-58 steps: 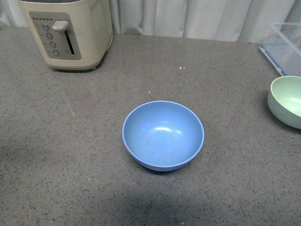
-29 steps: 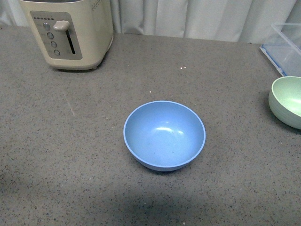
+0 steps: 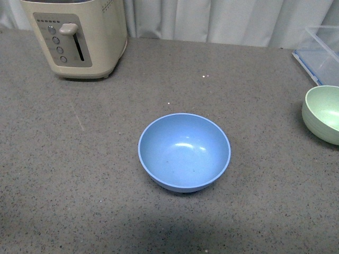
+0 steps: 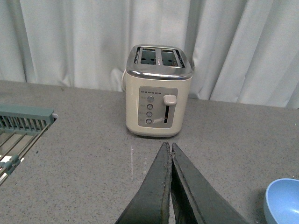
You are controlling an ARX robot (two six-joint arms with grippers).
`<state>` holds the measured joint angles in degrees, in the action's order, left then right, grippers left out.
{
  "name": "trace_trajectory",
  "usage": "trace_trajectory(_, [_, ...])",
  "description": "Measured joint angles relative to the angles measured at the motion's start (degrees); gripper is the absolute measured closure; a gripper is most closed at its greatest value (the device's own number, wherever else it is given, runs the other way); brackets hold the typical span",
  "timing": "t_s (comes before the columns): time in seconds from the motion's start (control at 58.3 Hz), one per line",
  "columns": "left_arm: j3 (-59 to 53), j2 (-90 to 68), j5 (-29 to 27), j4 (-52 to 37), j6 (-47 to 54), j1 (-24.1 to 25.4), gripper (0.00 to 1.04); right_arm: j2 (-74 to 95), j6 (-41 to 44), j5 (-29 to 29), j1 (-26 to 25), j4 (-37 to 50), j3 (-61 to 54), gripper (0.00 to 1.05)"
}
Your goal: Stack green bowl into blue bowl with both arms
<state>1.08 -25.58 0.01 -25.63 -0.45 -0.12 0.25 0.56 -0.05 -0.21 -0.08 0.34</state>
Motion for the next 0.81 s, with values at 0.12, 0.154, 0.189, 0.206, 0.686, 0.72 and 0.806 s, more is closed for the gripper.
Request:
trace_trajectory(0.12, [0.0, 3.89, 0.0, 3.82, 0.0, 0.0, 1.01, 0.0, 0.0, -0.02, 0.0, 0.0, 0.0, 0.09])
trace_trajectory(0.154, [0.0, 4.66, 0.0, 4.57, 0.0, 0.0, 1.01, 0.0, 0.0, 0.0, 0.0, 0.0, 0.0, 0.09])
trace_trajectory(0.189, [0.0, 5.4, 0.0, 5.27, 0.0, 0.02, 1.01, 0.0, 0.0, -0.02, 0.0, 0.0, 0.0, 0.09])
trace_trajectory(0.206, [0.0, 5.88, 0.0, 5.75, 0.0, 0.0, 1.01, 0.0, 0.0, -0.02, 0.0, 0.0, 0.0, 0.09])
trace_trajectory(0.686, [0.0, 14.95, 0.0, 14.75, 0.0, 0.0, 1.01, 0.0, 0.0, 0.0, 0.0, 0.0, 0.0, 0.09])
trace_trajectory(0.72, [0.0, 15.43, 0.0, 15.26, 0.0, 0.0, 1.01, 0.0, 0.0, -0.02, 0.0, 0.0, 0.0, 0.09])
trace_trajectory(0.806, [0.0, 20.52, 0.04, 22.03, 0.02, 0.0, 1.01, 0.0, 0.0, -0.02, 0.0, 0.0, 0.0, 0.09])
